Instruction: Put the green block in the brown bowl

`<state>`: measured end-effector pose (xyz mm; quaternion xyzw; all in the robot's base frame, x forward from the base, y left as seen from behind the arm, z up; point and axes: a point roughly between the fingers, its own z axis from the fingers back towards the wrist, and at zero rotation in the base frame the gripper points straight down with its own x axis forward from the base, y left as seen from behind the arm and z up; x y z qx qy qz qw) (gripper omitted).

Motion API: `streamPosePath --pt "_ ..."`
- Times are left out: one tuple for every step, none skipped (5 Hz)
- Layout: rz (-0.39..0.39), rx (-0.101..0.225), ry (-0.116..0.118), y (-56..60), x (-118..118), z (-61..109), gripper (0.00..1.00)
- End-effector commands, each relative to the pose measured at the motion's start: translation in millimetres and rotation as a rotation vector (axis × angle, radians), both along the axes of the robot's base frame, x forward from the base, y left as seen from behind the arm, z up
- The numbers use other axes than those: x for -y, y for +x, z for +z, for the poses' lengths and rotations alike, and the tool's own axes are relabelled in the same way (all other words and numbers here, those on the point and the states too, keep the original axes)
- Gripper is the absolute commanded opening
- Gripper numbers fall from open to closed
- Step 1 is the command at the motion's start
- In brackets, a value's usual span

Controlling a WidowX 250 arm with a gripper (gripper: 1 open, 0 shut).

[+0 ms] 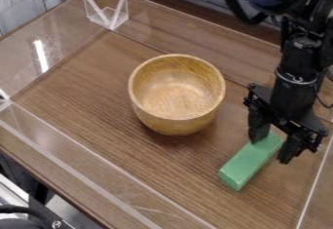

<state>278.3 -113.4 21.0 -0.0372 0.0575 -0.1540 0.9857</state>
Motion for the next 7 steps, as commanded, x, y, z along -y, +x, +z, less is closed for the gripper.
streamPosePath --pt "0.000 -0.095 0.028 -15.8 -17.9 -35.3 1.00" --pt "0.002 -0.096 0.028 -17.4 -19.5 -36.8 1.00" --pt "0.003 -0.096 0.028 -19.1 -21.0 -37.5 1.00" --pt "0.005 -0.097 0.028 -20.8 -22.4 -37.4 1.00" --pt "0.006 -0.097 0.028 -22.5 -23.8 -37.0 1.00" --pt "0.007 -0.097 0.028 -24.1 -25.3 -36.0 1.00" --pt "0.009 -0.098 0.028 -25.7 -26.7 -34.3 1.00"
